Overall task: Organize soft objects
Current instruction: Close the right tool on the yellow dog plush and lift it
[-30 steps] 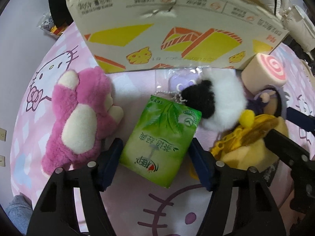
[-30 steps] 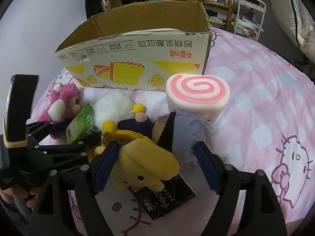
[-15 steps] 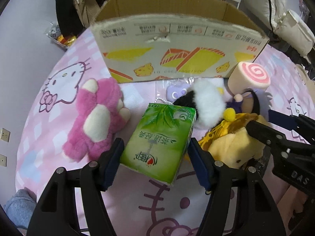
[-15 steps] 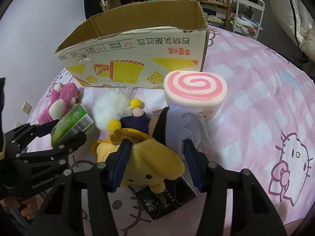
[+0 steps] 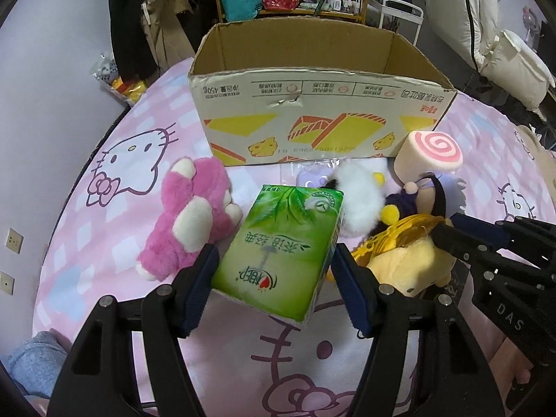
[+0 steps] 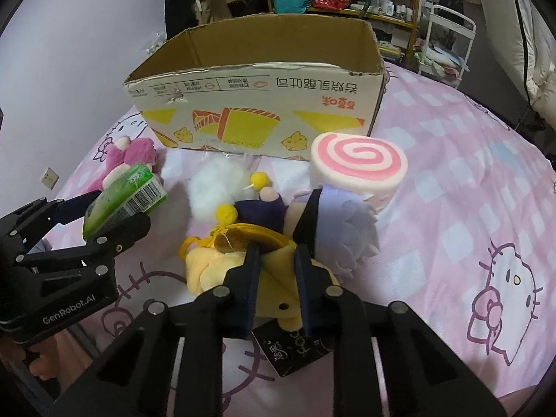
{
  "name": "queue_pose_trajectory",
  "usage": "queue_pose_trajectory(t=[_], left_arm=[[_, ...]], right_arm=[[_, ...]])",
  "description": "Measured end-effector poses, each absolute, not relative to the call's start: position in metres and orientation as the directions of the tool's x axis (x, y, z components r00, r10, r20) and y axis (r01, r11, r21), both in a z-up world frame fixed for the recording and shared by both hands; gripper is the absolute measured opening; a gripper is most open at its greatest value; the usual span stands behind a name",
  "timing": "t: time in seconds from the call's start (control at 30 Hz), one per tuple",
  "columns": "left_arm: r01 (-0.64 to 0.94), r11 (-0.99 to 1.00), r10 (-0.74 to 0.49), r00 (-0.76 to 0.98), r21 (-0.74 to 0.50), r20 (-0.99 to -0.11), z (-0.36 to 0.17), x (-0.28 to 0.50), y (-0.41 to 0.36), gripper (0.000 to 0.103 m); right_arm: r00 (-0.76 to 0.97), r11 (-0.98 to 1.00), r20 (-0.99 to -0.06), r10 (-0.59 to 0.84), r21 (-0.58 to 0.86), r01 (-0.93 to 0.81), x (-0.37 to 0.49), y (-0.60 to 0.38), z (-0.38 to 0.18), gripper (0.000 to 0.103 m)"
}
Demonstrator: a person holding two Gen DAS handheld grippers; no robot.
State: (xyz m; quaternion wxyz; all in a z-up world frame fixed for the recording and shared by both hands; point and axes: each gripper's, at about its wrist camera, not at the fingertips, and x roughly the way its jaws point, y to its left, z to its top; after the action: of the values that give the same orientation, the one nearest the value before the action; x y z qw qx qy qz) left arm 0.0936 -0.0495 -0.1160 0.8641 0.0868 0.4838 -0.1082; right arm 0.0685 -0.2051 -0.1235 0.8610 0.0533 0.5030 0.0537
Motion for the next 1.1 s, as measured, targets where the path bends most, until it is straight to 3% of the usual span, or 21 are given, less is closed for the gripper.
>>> queue_pose_trajectory(t=[0.17, 0.37, 0.4, 0.47, 0.6, 0.77, 0.9, 1.1], left_arm=[[0.266, 0.963, -0.109, 0.542, 0.047, -0.833, -0.106, 0.086, -0.049, 0.066], [0.255, 0.964, -0.103, 0.612, 0.072, -0.784, -0.091, 0.074, -0.044, 0.063], [0.255, 0.964, -0.104, 0.624, 0.075, -0.775, -0.088, 0.071, -0.044, 0.061], [0.255, 0.963, -0.108, 0.658, 0.085, -0.745, -0.081, 0.065, -0.044, 0.048], [0.28, 0.958, -0.136, 0.623, 0.058, -0.77, -0.084, 0.069, -0.045, 0.043], [0.257, 0.966, -0.135, 0.537, 0.01, -0.833, -0.1, 0.087, -0.041, 0.043], [0.213, 0.977, -0.1, 0.533, 0.019, -0.84, -0.104, 0.09, -0.035, 0.056], [0.236, 0.971, -0.147, 0.486, -0.033, -0.862, -0.111, 0.094, -0.038, 0.059]], right_arm=[[0.531, 0.983, -0.83, 0.168, 0.185, -0.022, 0.064, -0.212, -0.116, 0.015], [0.682, 0.983, -0.719, 0.135, 0.183, -0.002, 0.042, -0.219, -0.08, 0.014], [0.705, 0.984, -0.698, 0.126, 0.178, 0.001, 0.038, -0.22, -0.075, 0.014], [0.753, 0.986, -0.649, 0.106, 0.166, 0.004, 0.031, -0.22, -0.062, 0.014], [0.789, 0.99, -0.607, 0.089, 0.144, -0.001, 0.029, -0.219, -0.051, 0.014], [0.773, 0.99, -0.627, 0.096, 0.14, -0.009, 0.036, -0.217, -0.057, 0.014], [0.774, 0.99, -0.626, 0.095, 0.14, -0.008, 0.036, -0.217, -0.058, 0.014], [0.775, 0.99, -0.625, 0.097, 0.143, -0.008, 0.037, -0.219, -0.061, 0.014]])
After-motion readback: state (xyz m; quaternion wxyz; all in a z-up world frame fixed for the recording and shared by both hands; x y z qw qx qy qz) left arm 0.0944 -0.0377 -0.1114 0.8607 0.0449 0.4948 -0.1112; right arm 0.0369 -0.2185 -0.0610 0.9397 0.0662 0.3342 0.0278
